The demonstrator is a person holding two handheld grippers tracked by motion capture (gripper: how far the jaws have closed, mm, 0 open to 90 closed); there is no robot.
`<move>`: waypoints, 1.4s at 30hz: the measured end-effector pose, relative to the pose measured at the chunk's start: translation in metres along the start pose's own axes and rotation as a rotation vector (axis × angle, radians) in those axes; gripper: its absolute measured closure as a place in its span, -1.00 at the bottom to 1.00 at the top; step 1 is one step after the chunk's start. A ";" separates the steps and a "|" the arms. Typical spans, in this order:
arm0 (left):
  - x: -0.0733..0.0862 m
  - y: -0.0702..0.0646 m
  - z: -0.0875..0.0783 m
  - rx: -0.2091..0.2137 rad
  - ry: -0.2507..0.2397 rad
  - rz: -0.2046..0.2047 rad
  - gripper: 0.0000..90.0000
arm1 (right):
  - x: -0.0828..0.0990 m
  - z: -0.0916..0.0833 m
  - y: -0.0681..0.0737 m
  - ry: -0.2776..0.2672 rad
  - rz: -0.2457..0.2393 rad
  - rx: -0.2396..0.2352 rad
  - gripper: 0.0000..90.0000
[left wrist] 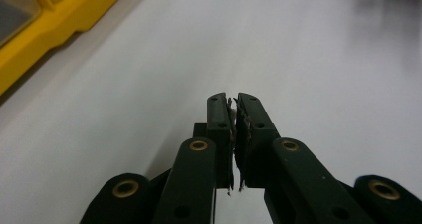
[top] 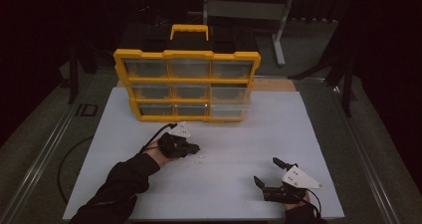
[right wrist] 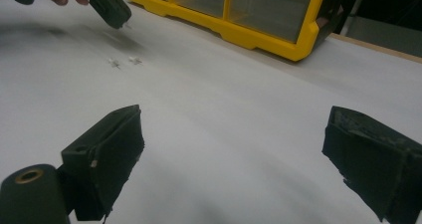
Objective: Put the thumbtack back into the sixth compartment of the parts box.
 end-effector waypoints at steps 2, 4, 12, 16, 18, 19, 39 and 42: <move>-0.003 -0.002 -0.002 0.005 -0.003 0.007 0.92 | 0.000 0.000 0.000 0.001 0.001 -0.001 -0.80; -0.008 -0.005 -0.004 0.012 -0.013 0.004 0.92 | 0.000 0.000 0.000 0.000 0.000 0.000 -0.80; -0.027 -0.015 -0.012 0.041 -0.035 0.026 0.92 | -0.001 0.000 0.000 -0.001 0.002 0.000 -0.80; -0.037 -0.018 -0.017 0.041 -0.036 0.048 0.92 | -0.001 0.000 0.000 -0.002 0.000 0.002 -0.80; -0.040 -0.019 -0.018 0.043 -0.040 0.050 0.92 | 0.000 0.000 0.000 0.000 0.001 0.001 -0.80; -0.043 -0.019 -0.019 0.042 -0.043 0.054 0.92 | 0.000 0.000 0.000 0.001 0.002 -0.001 -0.80; -0.102 -0.030 -0.040 0.059 -0.097 0.109 0.92 | 0.000 0.000 0.001 0.004 0.001 -0.001 -0.80; -0.111 -0.030 -0.043 0.060 -0.110 0.117 0.92 | 0.000 0.001 0.001 0.004 0.001 -0.002 -0.80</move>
Point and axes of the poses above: each handheld gripper's, and its own axes: z roughly forward along the jaws, x roughly out of its underside, y roughly to its left, the point moved 10 cm from there along z, roughly forward along the jaws, and after that the axes turned 9 degrees about -y, right-handed, at the moved point
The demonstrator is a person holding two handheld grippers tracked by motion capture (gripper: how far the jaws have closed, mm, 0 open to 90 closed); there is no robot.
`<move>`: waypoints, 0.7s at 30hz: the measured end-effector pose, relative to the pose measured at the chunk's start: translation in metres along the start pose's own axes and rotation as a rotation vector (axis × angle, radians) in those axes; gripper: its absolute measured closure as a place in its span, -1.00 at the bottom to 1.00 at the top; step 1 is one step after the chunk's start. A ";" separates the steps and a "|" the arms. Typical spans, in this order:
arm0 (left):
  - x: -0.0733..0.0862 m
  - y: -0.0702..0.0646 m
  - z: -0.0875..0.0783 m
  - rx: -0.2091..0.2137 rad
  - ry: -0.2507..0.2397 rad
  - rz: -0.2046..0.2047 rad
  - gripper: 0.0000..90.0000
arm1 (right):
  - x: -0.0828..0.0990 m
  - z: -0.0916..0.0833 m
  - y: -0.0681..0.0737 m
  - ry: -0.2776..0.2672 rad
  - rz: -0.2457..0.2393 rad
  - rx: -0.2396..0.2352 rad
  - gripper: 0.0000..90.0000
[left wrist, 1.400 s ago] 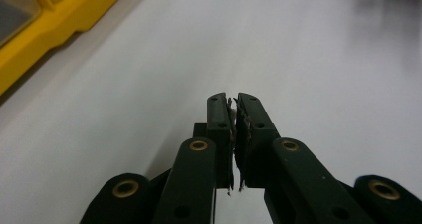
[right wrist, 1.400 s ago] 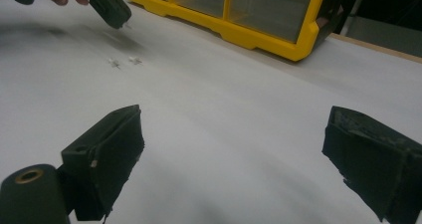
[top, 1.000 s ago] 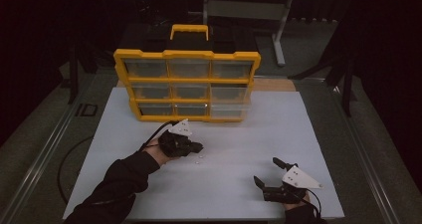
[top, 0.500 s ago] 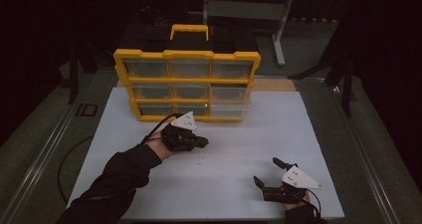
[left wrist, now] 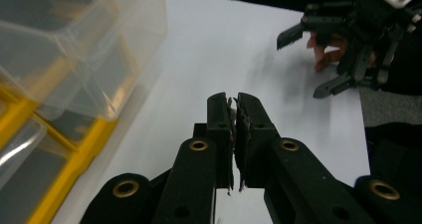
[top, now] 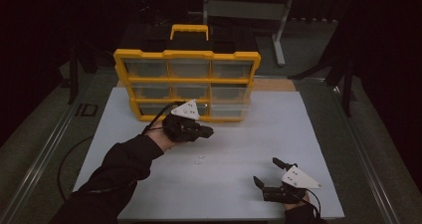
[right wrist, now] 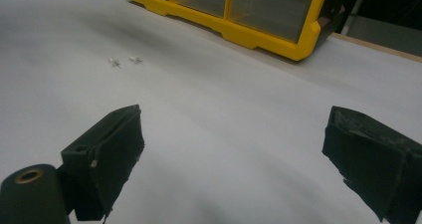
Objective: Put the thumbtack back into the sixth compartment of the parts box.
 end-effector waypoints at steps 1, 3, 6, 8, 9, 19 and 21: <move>0.000 0.000 0.000 0.000 0.000 0.000 0.92 | 0.000 0.000 0.000 0.000 0.000 0.000 -0.80; -0.007 0.001 -0.001 0.001 -0.009 0.006 0.92 | 0.000 0.000 0.000 -0.001 -0.001 0.000 -0.80; -0.013 0.003 -0.002 -0.001 -0.016 0.008 0.92 | 0.000 0.000 0.000 0.000 -0.001 0.000 -0.80; -0.021 0.005 -0.004 -0.002 -0.031 0.005 0.92 | 0.000 0.000 0.000 0.000 0.000 -0.001 -0.80; -0.024 0.005 -0.005 0.002 -0.035 0.001 0.92 | 0.000 0.000 0.000 0.000 -0.001 -0.001 -0.80; -0.049 0.012 -0.010 -0.014 -0.074 0.010 0.92 | 0.000 0.000 0.000 -0.002 0.000 -0.003 -0.80; -0.054 0.016 -0.010 -0.022 -0.085 0.006 0.92 | 0.000 0.001 0.000 -0.002 0.001 -0.005 -0.80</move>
Point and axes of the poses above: each handheld gripper's, and its own axes: z roughly forward along the jaws, x roughly out of its underside, y roughly to its left, the point moved 10 cm from there along z, roughly forward along the jaws, and after that the axes turned 9 degrees about -y, right-handed, at the moved point
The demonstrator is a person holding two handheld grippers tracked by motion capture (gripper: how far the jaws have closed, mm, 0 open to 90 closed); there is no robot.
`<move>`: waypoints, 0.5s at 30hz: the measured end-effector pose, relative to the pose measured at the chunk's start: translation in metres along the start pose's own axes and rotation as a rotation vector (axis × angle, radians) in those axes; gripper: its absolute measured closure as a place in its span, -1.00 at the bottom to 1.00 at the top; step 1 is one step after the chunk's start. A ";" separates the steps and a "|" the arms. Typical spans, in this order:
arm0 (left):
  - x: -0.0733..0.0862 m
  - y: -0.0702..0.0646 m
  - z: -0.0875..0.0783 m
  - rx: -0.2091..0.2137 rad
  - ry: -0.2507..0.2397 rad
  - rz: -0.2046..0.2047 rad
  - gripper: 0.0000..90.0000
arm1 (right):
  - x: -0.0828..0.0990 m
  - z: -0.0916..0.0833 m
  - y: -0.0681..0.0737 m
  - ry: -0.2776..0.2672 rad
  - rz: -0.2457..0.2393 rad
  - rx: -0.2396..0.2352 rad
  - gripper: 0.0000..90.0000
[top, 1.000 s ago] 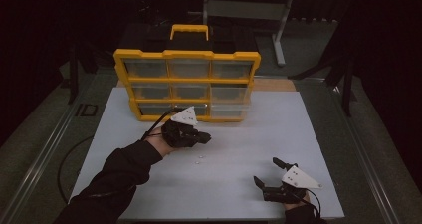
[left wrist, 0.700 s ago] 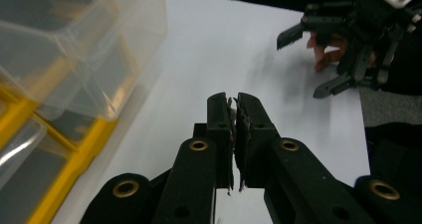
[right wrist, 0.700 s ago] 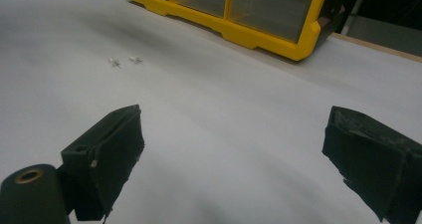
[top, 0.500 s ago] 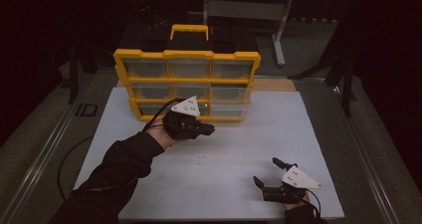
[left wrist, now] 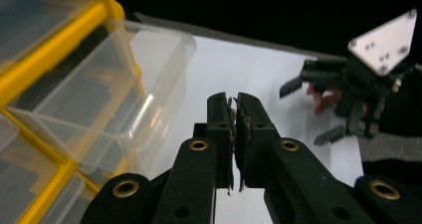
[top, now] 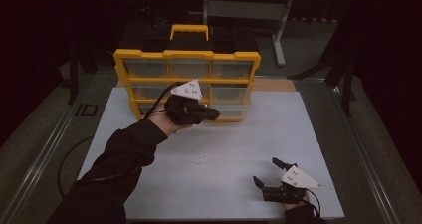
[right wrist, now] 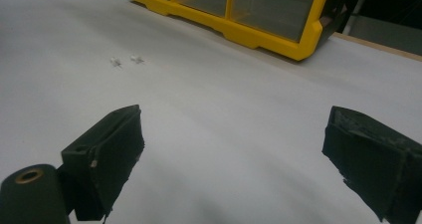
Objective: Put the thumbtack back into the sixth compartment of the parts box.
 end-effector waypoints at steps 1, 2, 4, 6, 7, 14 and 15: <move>-0.002 0.001 0.001 -0.001 -0.001 0.001 0.92 | 0.000 0.000 0.000 0.001 0.000 -0.001 -0.80; -0.005 0.002 0.001 -0.003 -0.006 -0.001 0.92 | 0.000 0.000 0.000 -0.001 0.000 -0.001 -0.80; -0.010 0.005 0.003 -0.006 -0.017 -0.001 0.92 | 0.000 0.000 0.000 -0.001 0.001 -0.001 -0.80; -0.016 0.008 0.005 -0.011 -0.034 -0.007 0.92 | -0.001 0.000 0.000 -0.002 0.001 0.001 -0.80; -0.018 0.010 0.005 -0.016 -0.040 -0.010 0.92 | -0.001 0.000 0.000 -0.002 0.001 0.001 -0.80; -0.028 0.023 0.010 -0.052 -0.072 -0.037 0.92 | -0.001 0.000 0.000 -0.005 0.001 -0.002 -0.80; -0.028 0.026 0.011 -0.062 -0.072 -0.044 0.92 | -0.001 0.000 0.000 -0.005 0.001 -0.002 -0.80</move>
Point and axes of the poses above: each handheld gripper's, and its own axes: z roughly forward along the jaws, x roughly out of its underside, y roughly to its left, the point moved 10 cm from there along z, roughly forward along the jaws, and after that the axes turned 9 degrees about -y, right-handed, at the moved point
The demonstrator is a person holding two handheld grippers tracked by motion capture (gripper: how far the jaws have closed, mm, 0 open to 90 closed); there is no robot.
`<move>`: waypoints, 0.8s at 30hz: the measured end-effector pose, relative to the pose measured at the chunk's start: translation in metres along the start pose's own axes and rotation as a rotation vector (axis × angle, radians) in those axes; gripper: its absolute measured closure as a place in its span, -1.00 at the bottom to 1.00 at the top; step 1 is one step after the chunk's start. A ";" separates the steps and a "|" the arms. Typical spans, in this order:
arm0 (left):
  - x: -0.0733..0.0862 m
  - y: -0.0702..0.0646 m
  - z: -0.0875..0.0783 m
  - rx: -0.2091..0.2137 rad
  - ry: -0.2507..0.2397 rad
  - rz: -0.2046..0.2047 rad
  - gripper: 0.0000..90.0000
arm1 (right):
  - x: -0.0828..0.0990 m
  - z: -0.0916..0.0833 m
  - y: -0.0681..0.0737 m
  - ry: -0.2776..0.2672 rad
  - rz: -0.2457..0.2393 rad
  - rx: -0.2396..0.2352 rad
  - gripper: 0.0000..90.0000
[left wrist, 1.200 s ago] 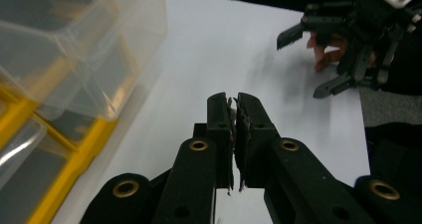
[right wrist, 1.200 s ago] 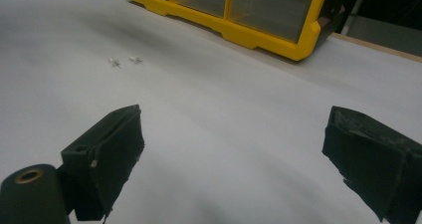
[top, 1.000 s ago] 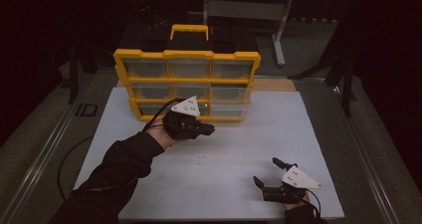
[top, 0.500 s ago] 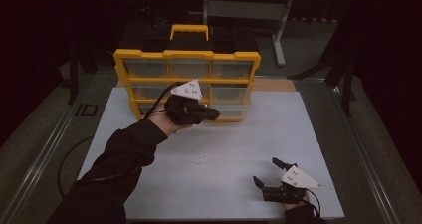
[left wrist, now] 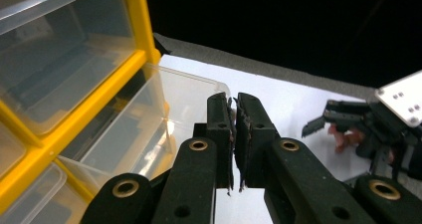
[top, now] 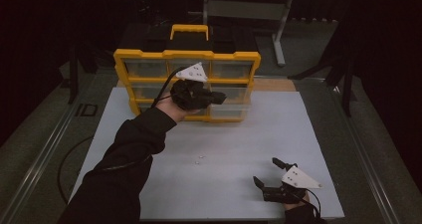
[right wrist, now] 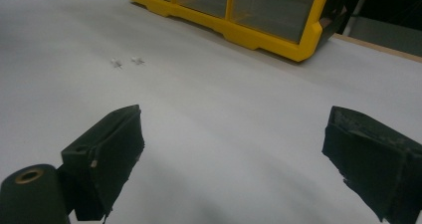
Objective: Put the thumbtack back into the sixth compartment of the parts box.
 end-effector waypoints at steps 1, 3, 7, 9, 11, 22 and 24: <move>0.000 0.003 0.001 -0.007 -0.002 -0.006 0.92 | 0.000 0.000 0.000 0.000 0.001 0.000 -0.80; 0.000 0.007 0.004 -0.014 -0.007 -0.018 0.92 | 0.000 0.000 0.000 0.001 0.002 0.000 -0.80; 0.001 0.015 0.009 -0.036 -0.019 -0.038 0.92 | 0.000 0.000 0.000 0.001 0.002 0.000 -0.80; 0.001 0.021 0.013 -0.063 -0.033 -0.048 0.92 | 0.000 0.000 0.000 0.000 0.001 -0.001 -0.80; 0.002 0.025 0.016 -0.076 -0.032 -0.058 0.92 | 0.001 0.000 -0.001 0.001 0.003 0.000 -0.80; 0.016 0.036 0.032 -0.119 0.006 -0.097 0.92 | 0.000 -0.001 0.000 0.000 0.004 -0.002 -0.80; 0.017 0.037 0.033 -0.124 0.010 -0.106 0.92 | 0.001 -0.001 -0.001 0.000 0.004 -0.002 -0.80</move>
Point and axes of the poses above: each handheld gripper's, and its own axes: z roughly forward along the jaws, x roughly out of its underside, y roughly to its left, the point moved 10 cm from there along z, roughly forward along the jaws, and after that the axes turned 9 degrees about -y, right-handed, at the moved point
